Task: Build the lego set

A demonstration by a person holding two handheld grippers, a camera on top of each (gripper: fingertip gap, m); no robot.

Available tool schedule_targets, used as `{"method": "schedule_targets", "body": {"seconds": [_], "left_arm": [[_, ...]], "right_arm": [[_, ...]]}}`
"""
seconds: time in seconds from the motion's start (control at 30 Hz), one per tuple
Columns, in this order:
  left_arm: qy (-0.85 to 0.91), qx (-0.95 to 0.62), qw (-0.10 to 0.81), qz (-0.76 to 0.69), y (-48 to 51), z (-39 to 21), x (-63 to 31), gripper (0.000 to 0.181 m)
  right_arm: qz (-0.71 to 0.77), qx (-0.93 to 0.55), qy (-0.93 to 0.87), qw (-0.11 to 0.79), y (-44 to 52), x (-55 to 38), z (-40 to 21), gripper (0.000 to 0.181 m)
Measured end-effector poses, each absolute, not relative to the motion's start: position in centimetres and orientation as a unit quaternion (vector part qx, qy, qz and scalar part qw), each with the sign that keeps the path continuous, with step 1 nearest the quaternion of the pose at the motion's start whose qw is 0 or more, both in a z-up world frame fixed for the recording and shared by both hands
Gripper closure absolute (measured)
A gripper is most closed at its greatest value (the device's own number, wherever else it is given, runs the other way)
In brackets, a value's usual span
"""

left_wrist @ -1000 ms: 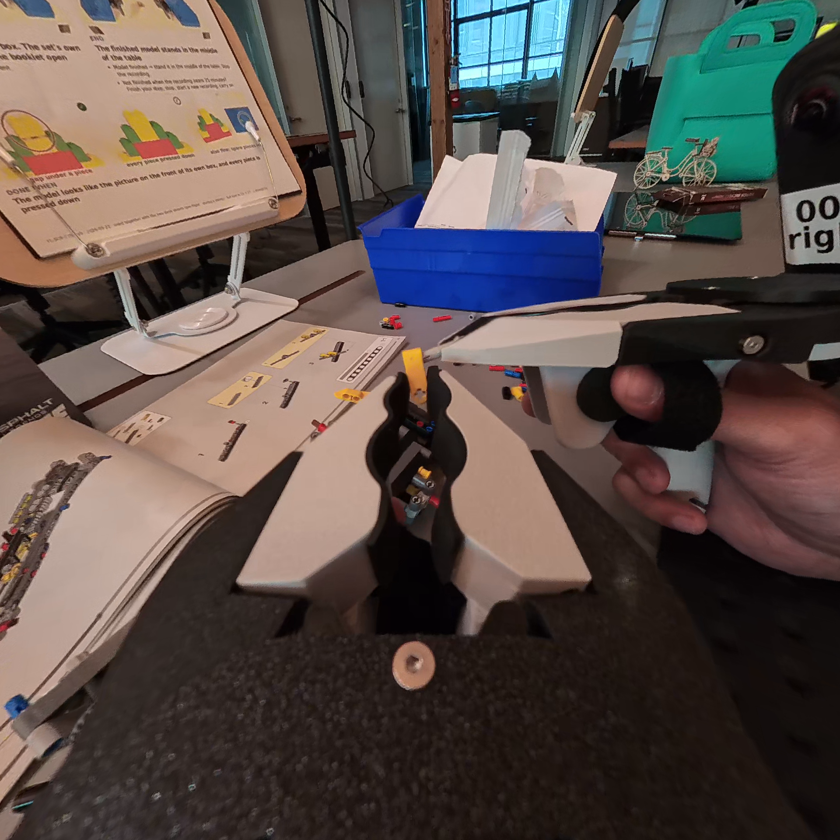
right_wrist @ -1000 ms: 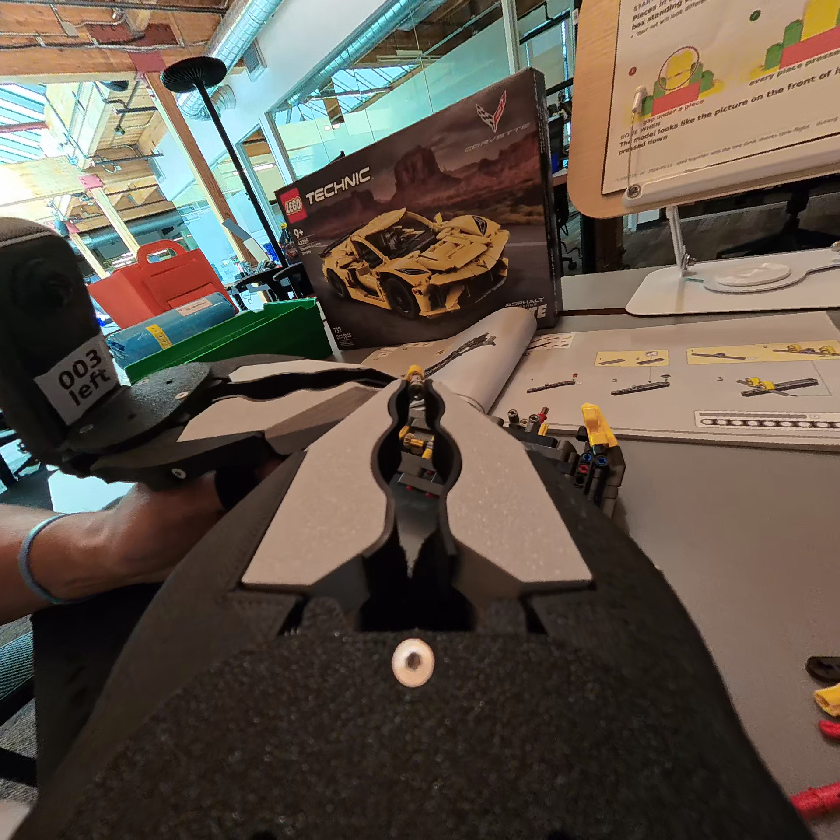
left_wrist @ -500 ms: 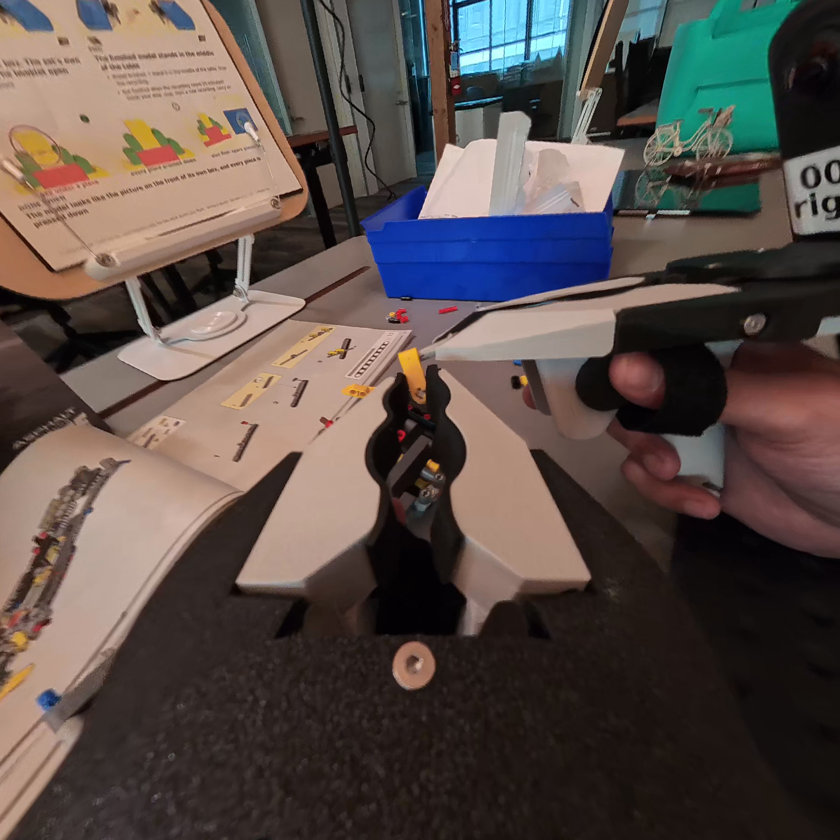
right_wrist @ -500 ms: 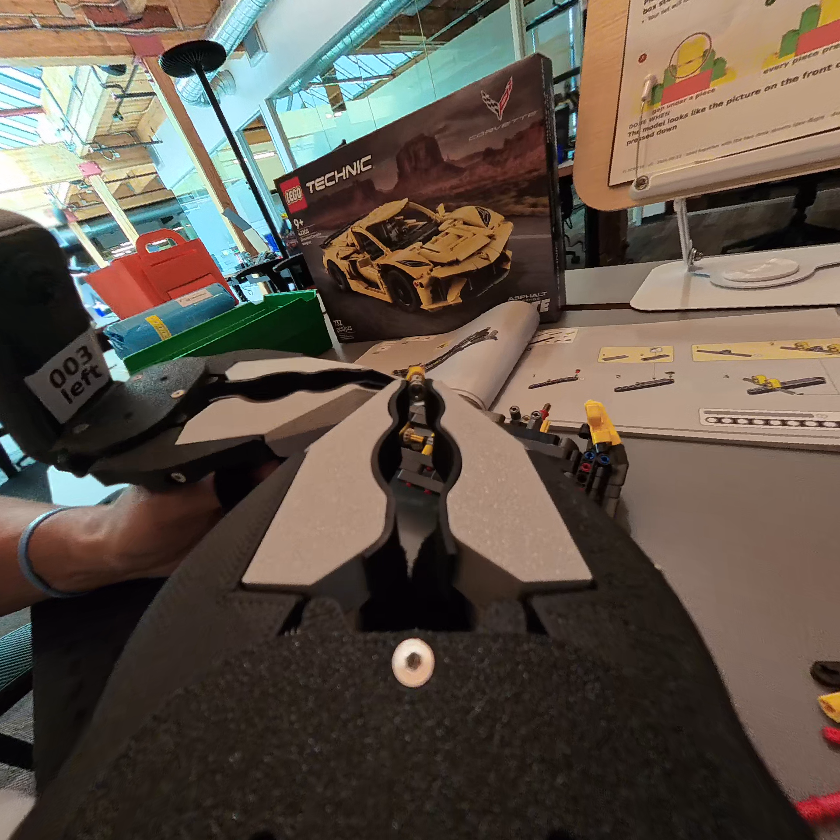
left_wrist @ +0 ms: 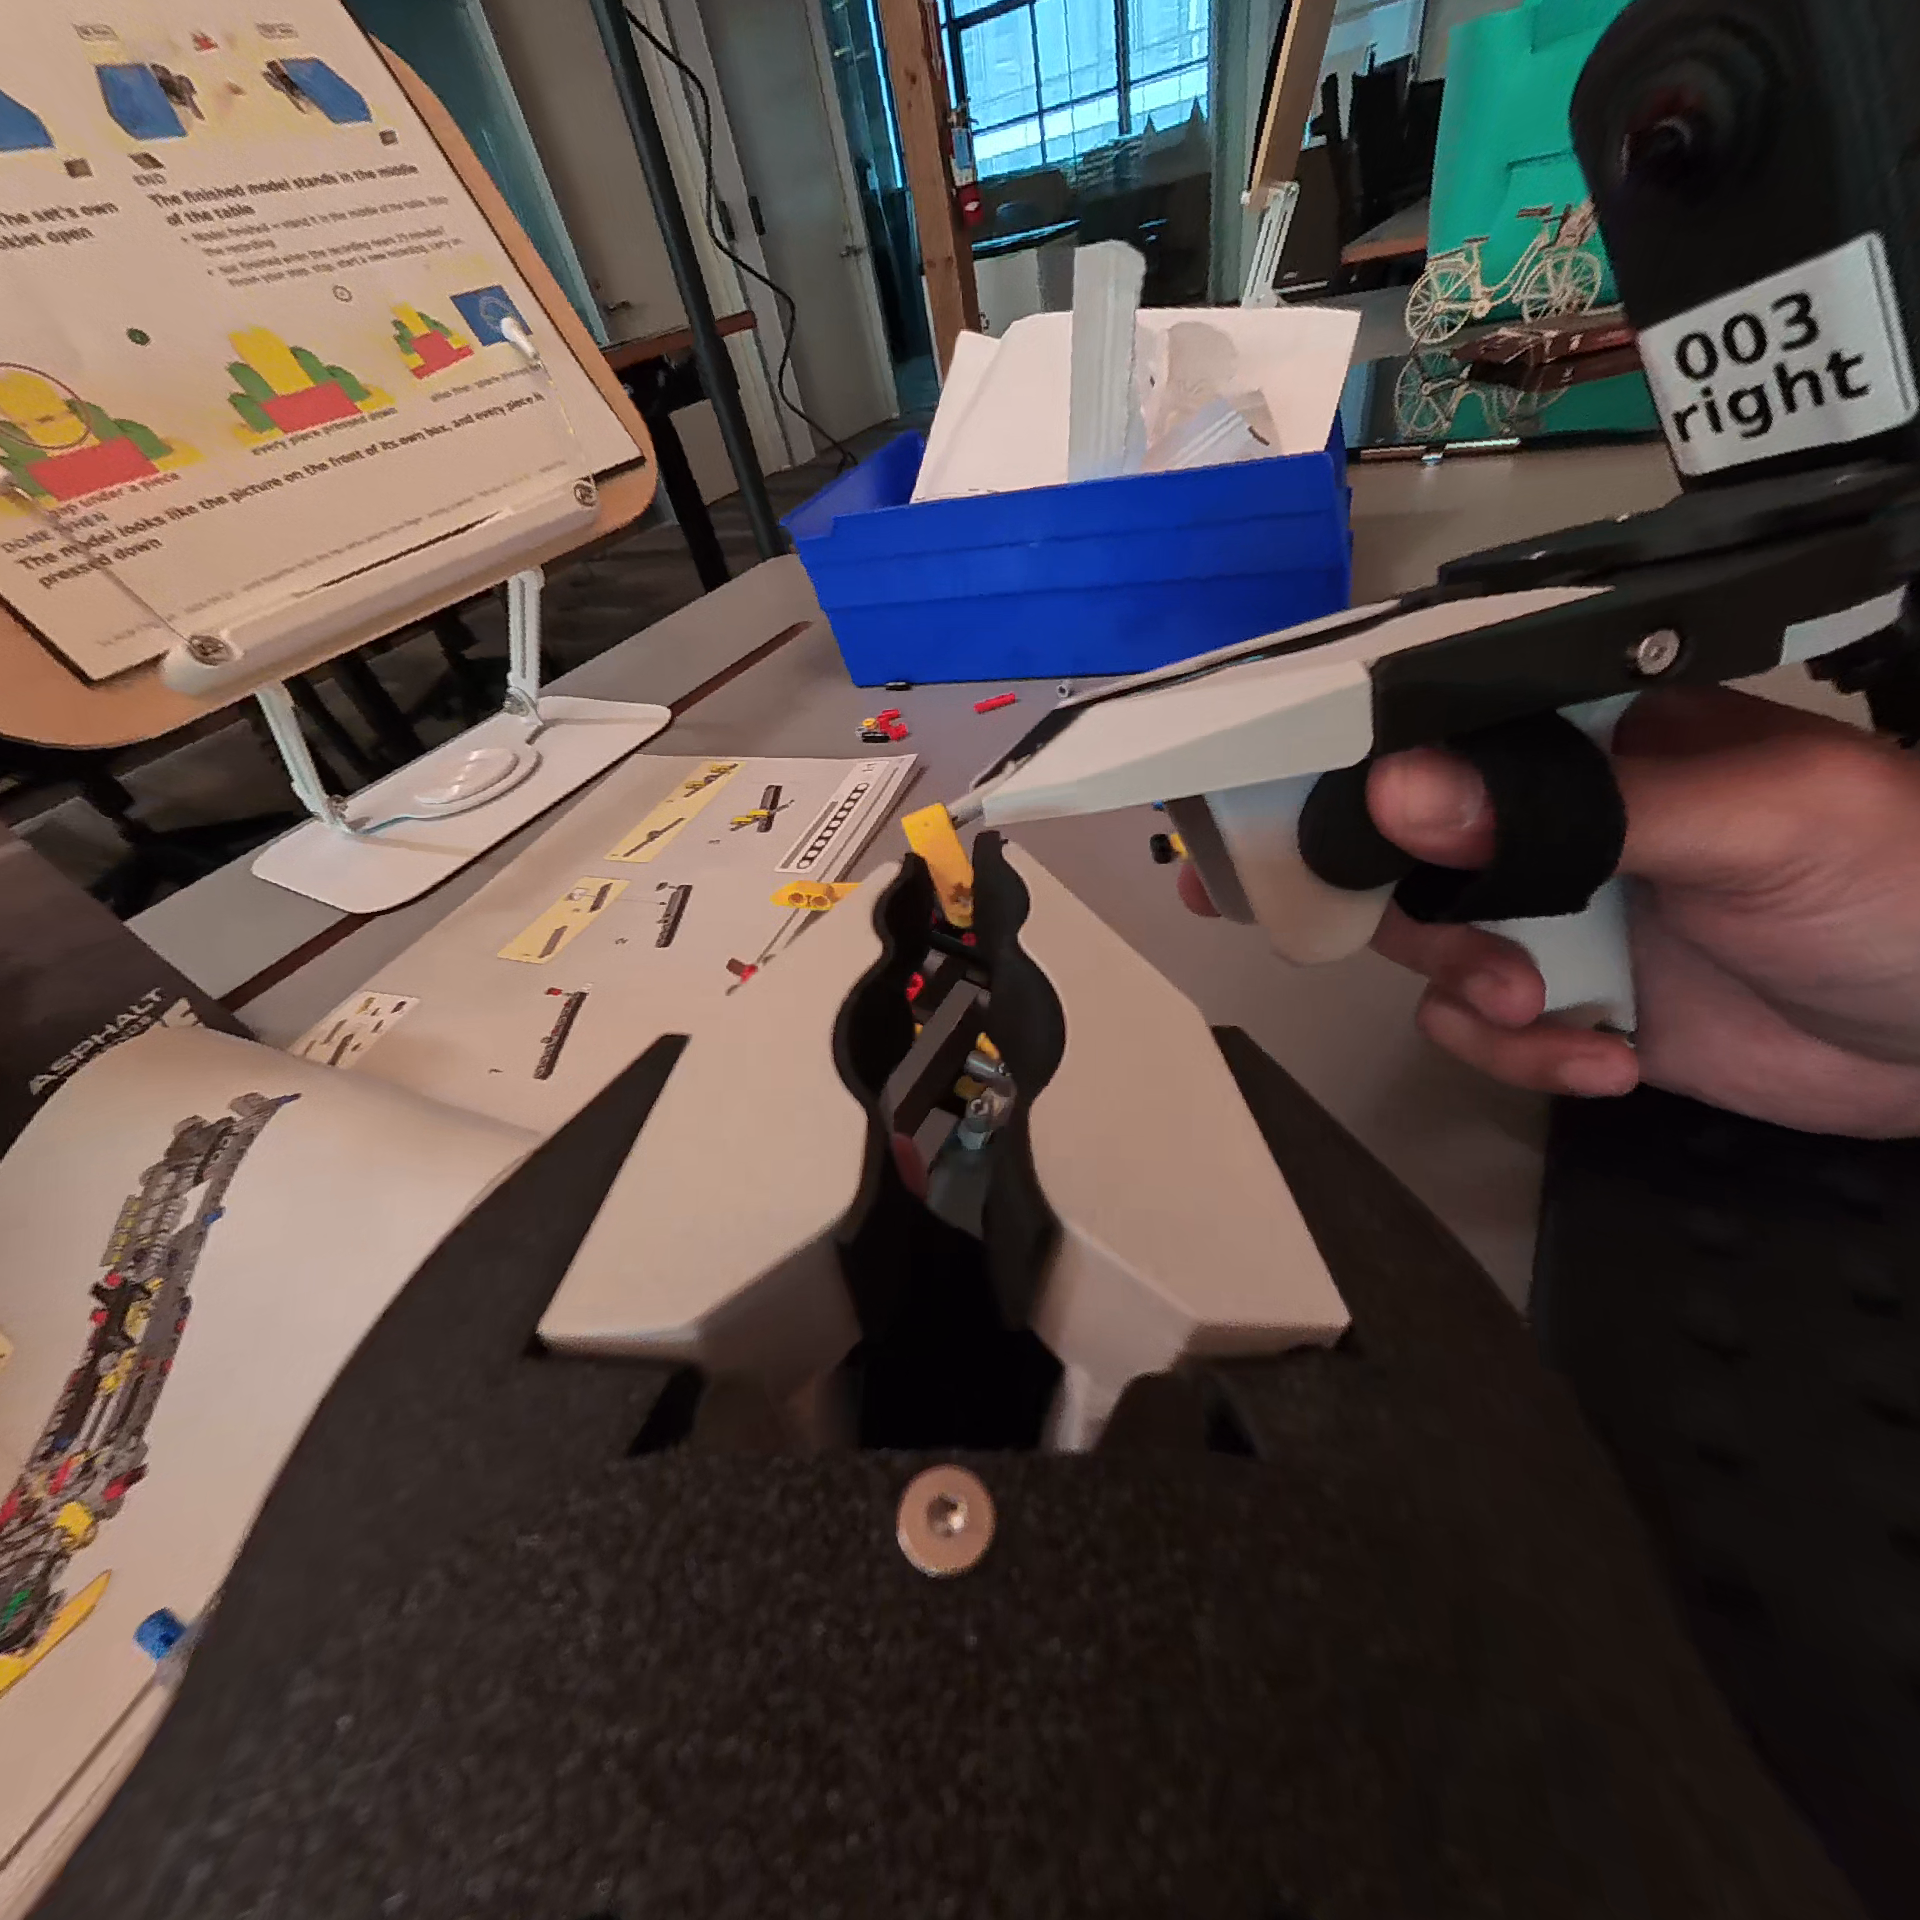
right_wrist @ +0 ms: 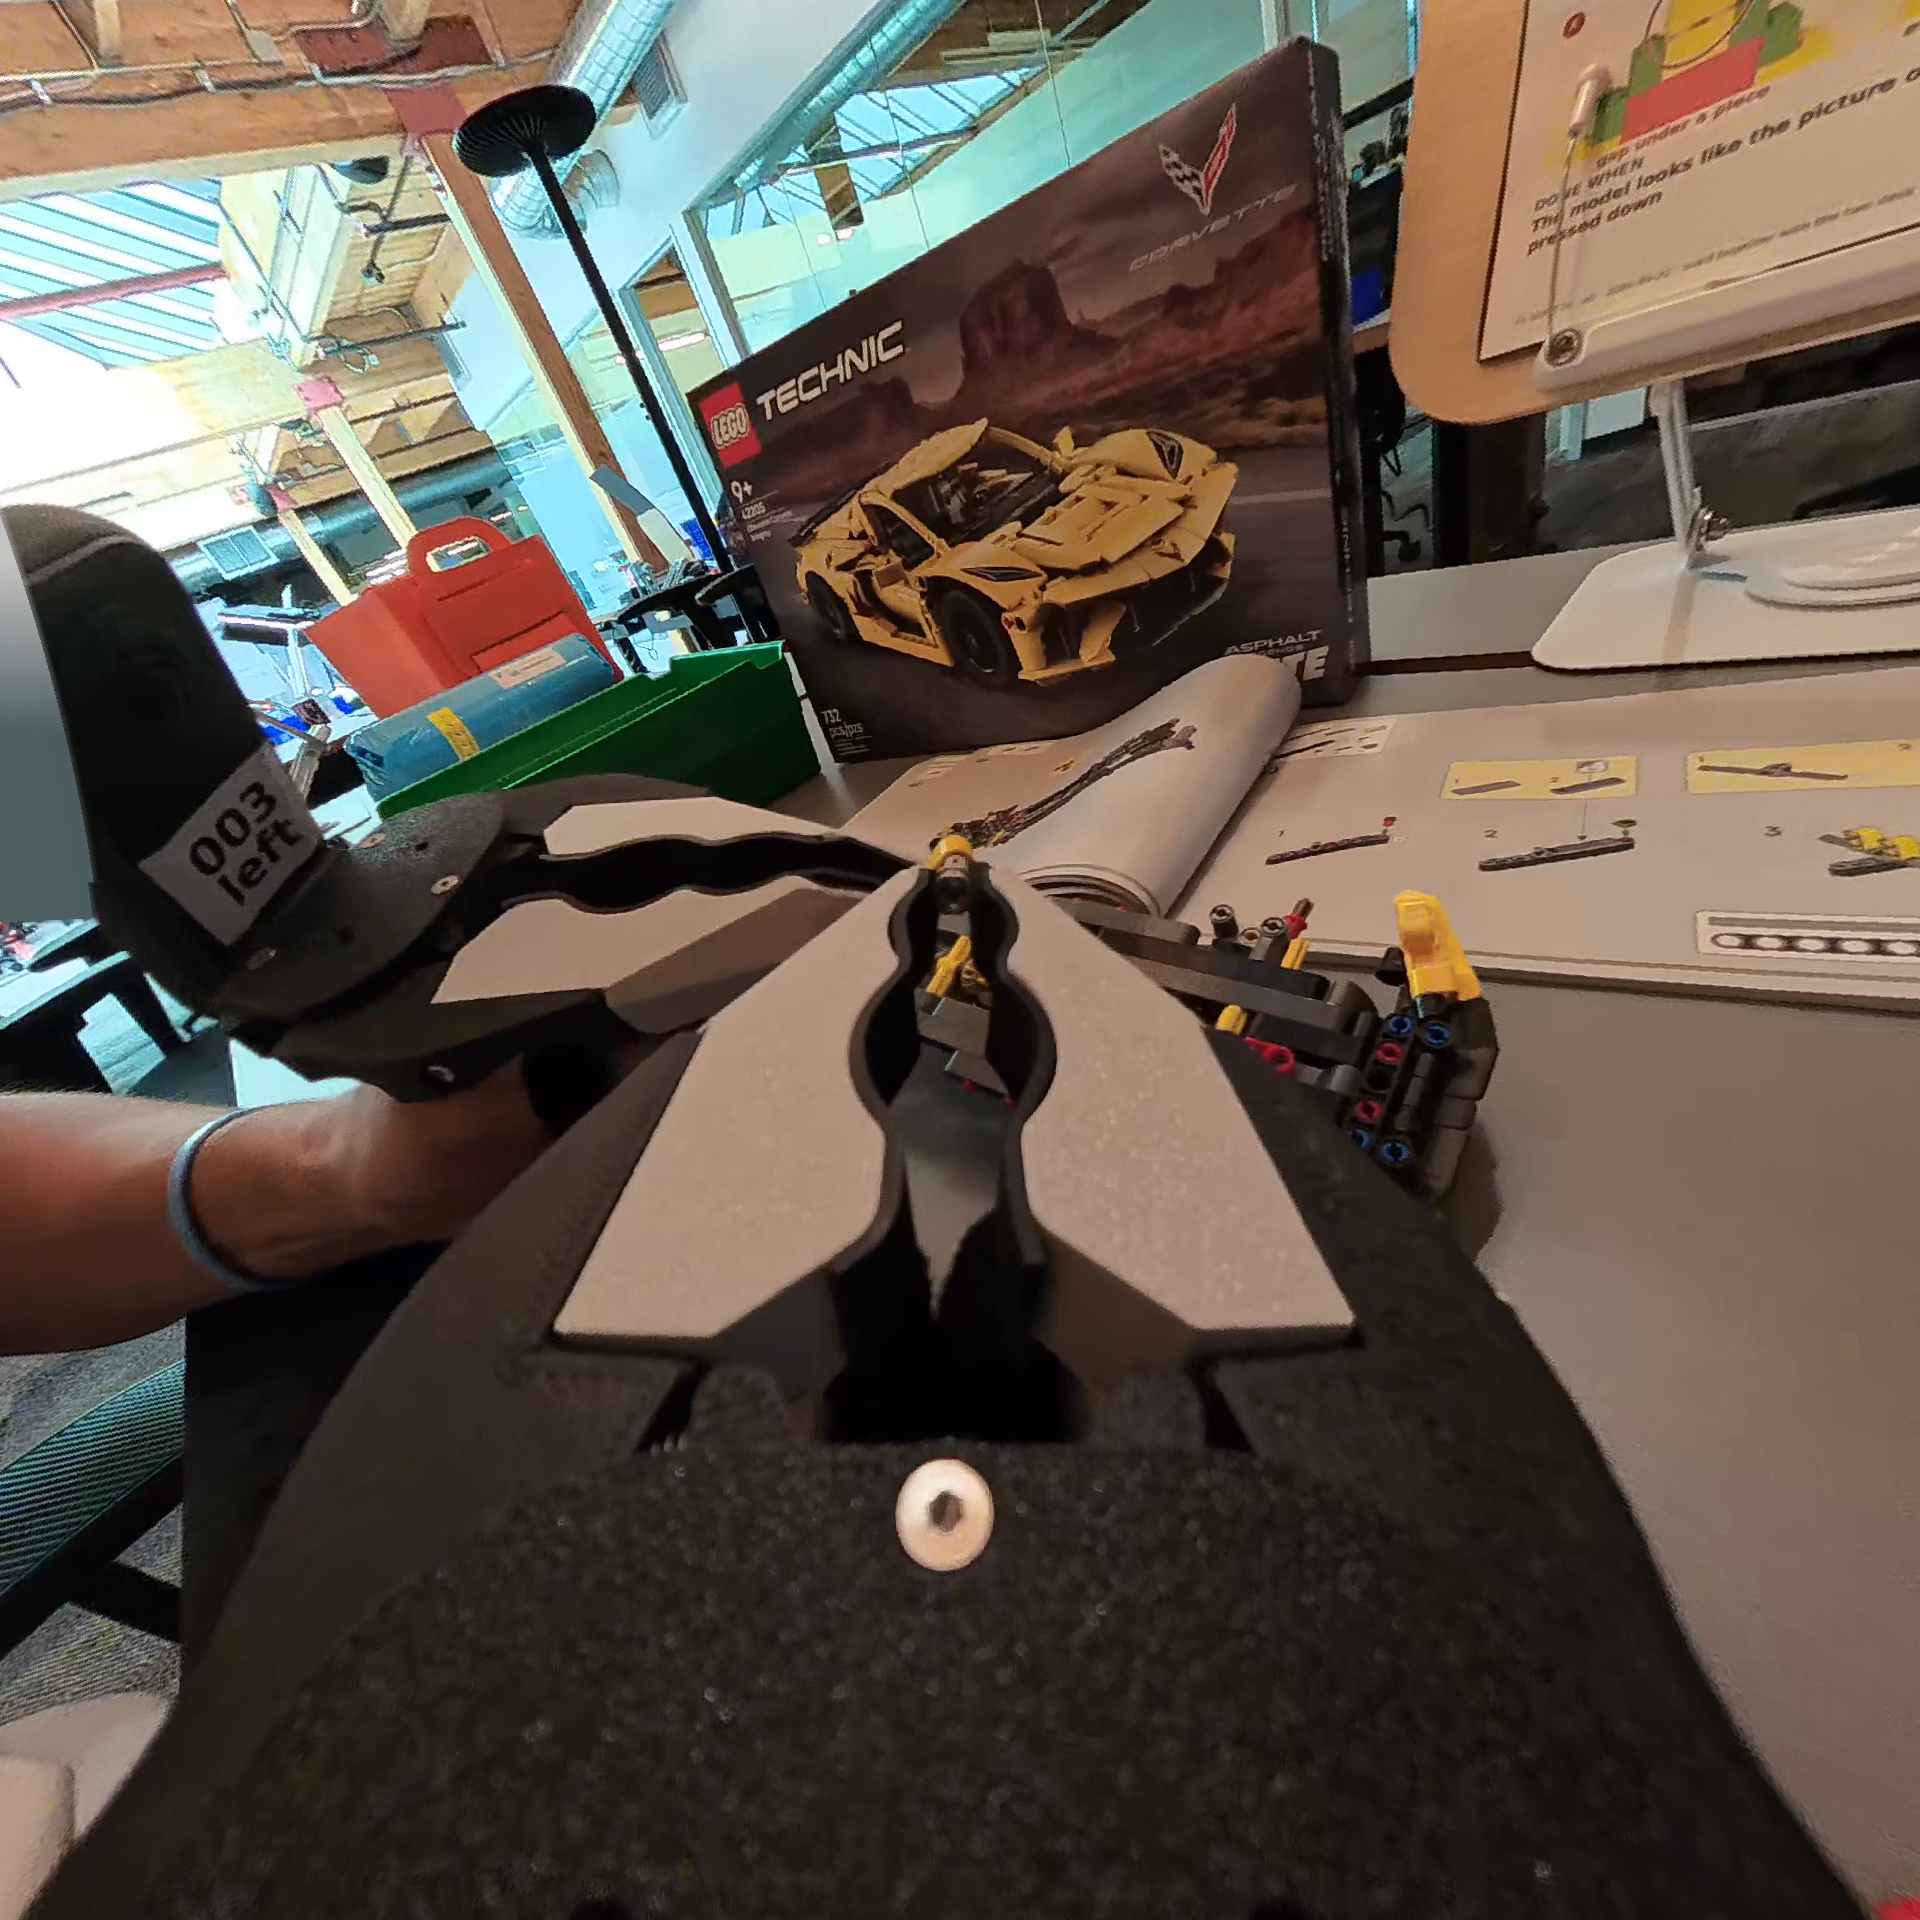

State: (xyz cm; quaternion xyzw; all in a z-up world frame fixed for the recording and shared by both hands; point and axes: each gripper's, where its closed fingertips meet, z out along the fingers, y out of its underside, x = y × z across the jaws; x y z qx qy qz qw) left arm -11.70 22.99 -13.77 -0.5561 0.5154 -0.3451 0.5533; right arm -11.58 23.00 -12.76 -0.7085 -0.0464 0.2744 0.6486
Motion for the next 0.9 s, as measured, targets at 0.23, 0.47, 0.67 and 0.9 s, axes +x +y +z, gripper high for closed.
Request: {"method": "schedule_targets", "body": {"seconds": [0.23,0.47,0.67,0.9], "left_arm": [[0.497,-0.566,0.515,-0.409,22.7,-13.7,-11.5,0.174],[0.518,-0.55,0.536,-0.376,22.9,-13.7,-11.5,0.175],[0.504,-0.512,0.441,-0.538,20.9,-11.8,-12.2,0.174],[0.533,-0.455,0.368,-0.611,17.6,-11.0,-13.2,0.174]], "right_arm": [[0.395,-0.685,0.007,0.612,23.1,-11.6,-12.9,0.177],[0.363,-0.694,-0.017,0.621,23.1,-11.6,-12.9,0.176],[0.559,-0.611,-0.09,0.554,20.2,-11.6,-10.1,0.145],[0.559,-0.598,-0.203,0.537,17.8,-14.4,-10.1,0.151]]}}
